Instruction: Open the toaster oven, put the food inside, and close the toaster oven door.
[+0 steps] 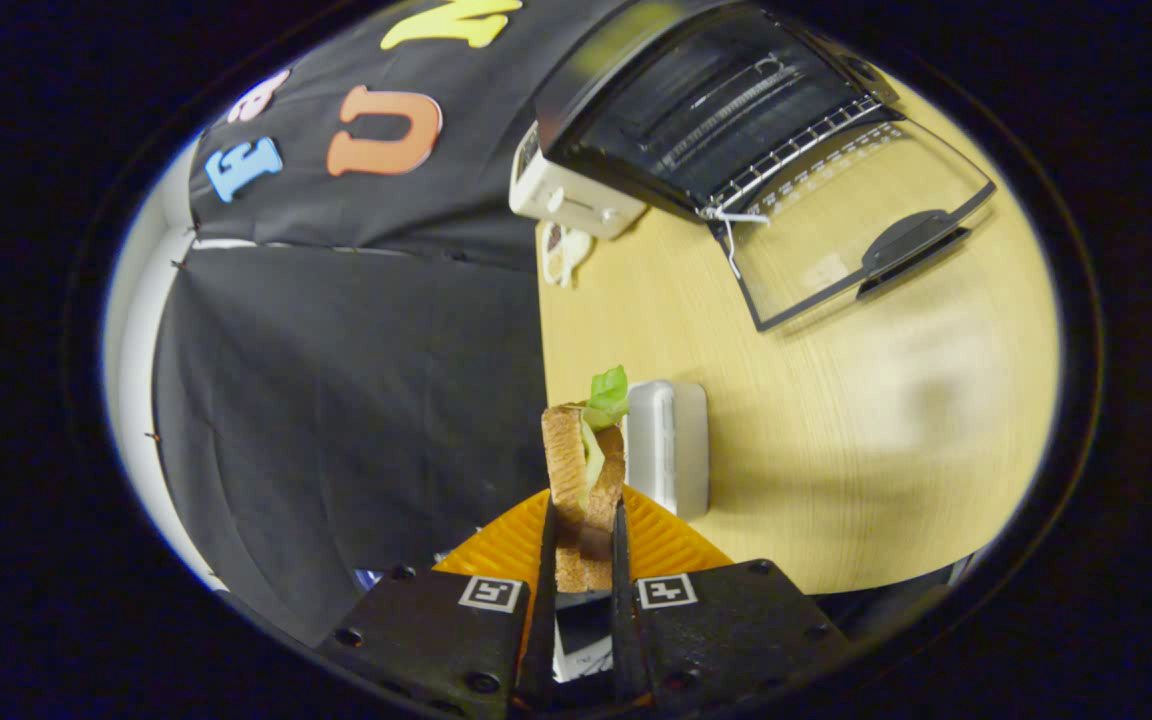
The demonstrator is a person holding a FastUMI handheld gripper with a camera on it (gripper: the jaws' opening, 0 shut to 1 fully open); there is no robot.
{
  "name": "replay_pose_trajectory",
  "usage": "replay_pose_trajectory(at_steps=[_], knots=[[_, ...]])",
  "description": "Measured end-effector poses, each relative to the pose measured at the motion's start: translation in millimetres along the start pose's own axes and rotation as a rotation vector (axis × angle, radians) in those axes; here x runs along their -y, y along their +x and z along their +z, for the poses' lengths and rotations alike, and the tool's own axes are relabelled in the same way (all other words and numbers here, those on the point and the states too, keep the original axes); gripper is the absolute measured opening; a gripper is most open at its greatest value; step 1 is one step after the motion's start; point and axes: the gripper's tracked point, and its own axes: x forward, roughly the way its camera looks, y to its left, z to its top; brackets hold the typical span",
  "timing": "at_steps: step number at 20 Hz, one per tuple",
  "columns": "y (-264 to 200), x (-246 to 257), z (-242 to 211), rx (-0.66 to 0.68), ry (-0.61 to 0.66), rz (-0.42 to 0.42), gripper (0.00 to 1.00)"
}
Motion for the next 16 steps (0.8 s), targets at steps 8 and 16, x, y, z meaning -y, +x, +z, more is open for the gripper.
replay_pose_trajectory(at_steps=[8,16], knots=[[-114.0,53.6,105.4,0.475,0.152,-0.012,0.28],[-90.9,95.9,205.4,0.658,0.298,0.043,0.28]])
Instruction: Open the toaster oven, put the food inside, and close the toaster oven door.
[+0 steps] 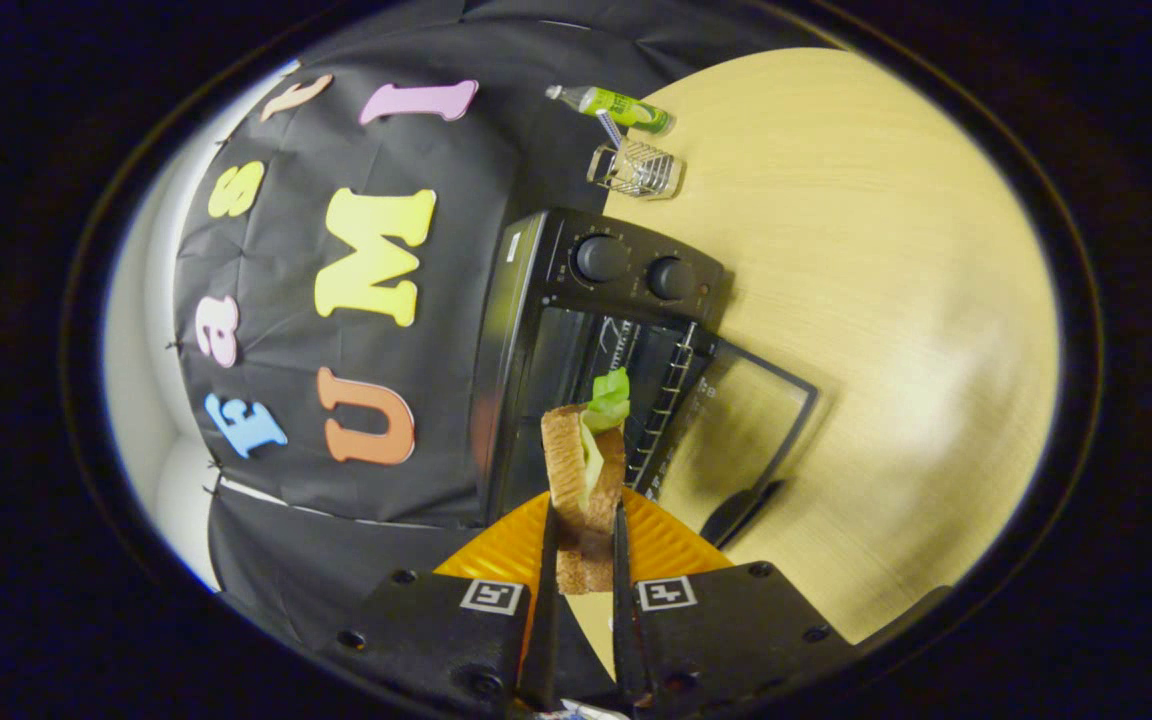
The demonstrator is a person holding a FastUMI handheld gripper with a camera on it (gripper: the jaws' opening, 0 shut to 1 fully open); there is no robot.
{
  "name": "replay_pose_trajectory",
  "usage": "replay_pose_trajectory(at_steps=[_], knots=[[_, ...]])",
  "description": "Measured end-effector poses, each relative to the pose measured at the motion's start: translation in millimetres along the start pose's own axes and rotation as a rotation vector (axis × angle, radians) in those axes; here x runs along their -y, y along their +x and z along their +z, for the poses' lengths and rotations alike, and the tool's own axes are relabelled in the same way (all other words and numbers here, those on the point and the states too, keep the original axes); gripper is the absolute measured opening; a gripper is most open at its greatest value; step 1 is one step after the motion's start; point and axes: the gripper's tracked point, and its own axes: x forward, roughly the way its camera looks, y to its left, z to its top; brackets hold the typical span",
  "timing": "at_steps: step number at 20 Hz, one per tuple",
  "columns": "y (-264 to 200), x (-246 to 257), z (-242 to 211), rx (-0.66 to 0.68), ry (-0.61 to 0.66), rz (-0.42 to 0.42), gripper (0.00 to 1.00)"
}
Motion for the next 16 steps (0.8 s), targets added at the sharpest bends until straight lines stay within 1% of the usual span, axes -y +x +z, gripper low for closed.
replay_pose_trajectory(at_steps=[2,5,9,11,14,16], knots=[[28.9,-1.8,1.6,0.006,0.005,0.018,0.28],[66.0,-12.7,7.9,0.024,0.01,0.083,0.28],[105.5,-3.8,22.6,0.093,0.006,0.07,0.28],[119.7,-5.4,26.9,0.104,0.021,0.087,0.28],[130.5,-4.2,22.4,0.085,0.016,0.065,0.29],[131.1,-3.9,14.5,0.057,-0.036,0.029,0.36]])
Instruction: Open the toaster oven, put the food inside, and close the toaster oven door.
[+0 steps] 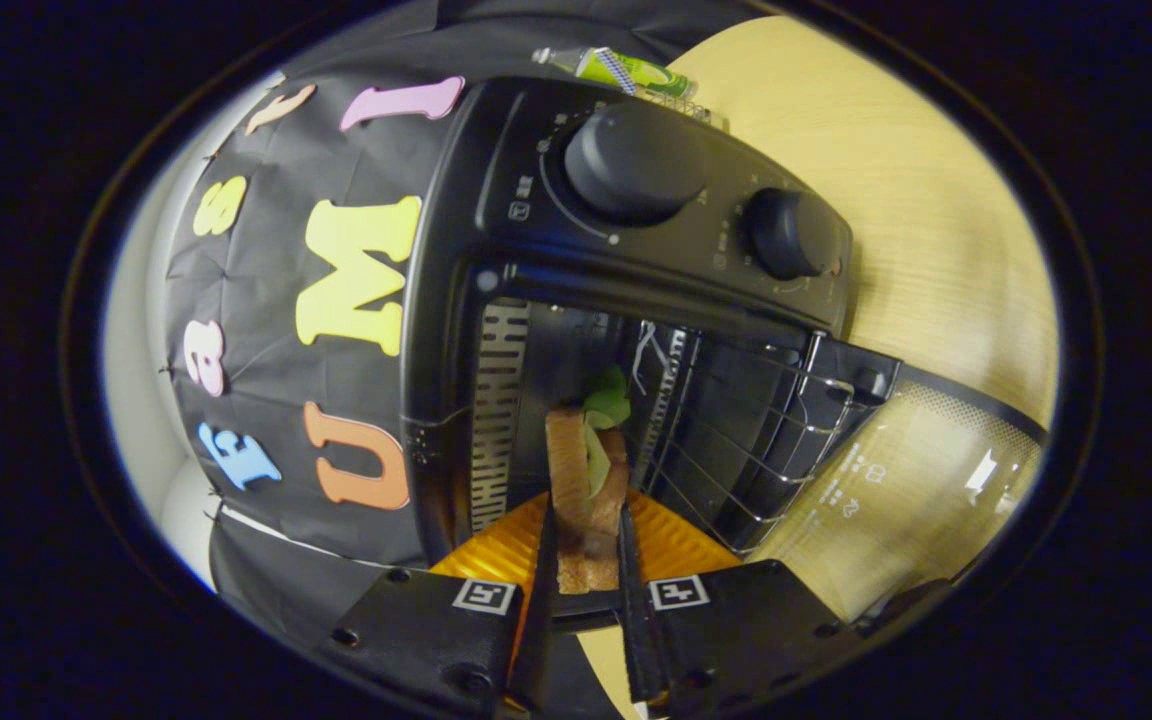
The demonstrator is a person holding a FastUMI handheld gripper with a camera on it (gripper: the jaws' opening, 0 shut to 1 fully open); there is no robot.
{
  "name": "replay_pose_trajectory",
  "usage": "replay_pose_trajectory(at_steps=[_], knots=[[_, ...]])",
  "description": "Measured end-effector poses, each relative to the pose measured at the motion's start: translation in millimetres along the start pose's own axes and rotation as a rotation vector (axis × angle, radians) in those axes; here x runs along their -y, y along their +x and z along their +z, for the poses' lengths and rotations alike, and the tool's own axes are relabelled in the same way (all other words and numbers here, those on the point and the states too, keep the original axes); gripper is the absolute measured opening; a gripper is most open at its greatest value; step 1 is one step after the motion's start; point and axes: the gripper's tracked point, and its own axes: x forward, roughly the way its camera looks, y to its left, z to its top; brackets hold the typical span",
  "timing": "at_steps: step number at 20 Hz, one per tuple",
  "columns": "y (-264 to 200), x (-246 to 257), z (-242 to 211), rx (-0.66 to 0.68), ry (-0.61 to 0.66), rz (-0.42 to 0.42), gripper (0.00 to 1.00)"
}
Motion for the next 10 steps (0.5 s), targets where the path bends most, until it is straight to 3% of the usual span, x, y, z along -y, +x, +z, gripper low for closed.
replay_pose_trajectory(at_steps=[2,7,10], knots=[[0.6,-2.1,-10.7,-0.033,-0.053,-0.026,0.42],[-7.7,3.9,-37.1,-0.135,-0.179,-0.114,0.74],[-16.0,9.0,-45.1,-0.167,-0.275,-0.197,0.88]])
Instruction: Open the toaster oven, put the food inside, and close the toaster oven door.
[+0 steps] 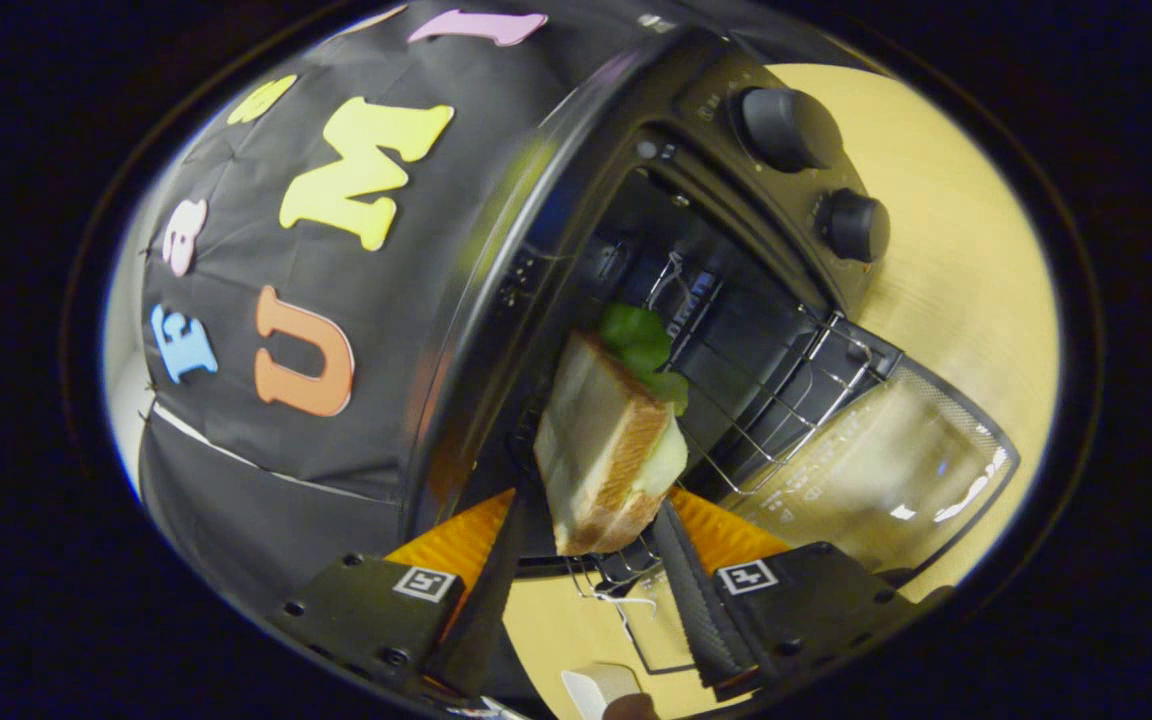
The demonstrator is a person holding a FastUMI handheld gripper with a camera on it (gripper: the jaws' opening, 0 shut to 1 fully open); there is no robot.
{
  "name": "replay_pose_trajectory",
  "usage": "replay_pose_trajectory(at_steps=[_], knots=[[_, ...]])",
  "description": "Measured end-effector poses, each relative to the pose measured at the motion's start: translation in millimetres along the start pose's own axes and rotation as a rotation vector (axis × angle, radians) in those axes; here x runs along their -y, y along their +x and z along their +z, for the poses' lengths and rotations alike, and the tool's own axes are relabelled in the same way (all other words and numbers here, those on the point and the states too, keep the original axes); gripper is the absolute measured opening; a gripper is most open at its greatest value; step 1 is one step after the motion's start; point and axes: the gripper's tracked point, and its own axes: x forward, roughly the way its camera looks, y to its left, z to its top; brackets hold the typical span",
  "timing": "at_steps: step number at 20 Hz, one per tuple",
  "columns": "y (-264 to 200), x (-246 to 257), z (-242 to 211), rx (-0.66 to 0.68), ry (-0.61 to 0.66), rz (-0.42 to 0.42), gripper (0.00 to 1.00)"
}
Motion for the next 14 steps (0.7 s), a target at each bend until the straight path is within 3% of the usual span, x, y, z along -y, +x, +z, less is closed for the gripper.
replay_pose_trajectory(at_steps=[3,8,14], knots=[[-9.9,4.1,-13.0,-0.044,-0.11,-0.071,0.99],[-39.5,-4.8,-23.4,-0.033,-0.285,-0.13,1.0],[-107.3,-20.2,-40.9,0.019,-0.528,-0.163,1.0]])
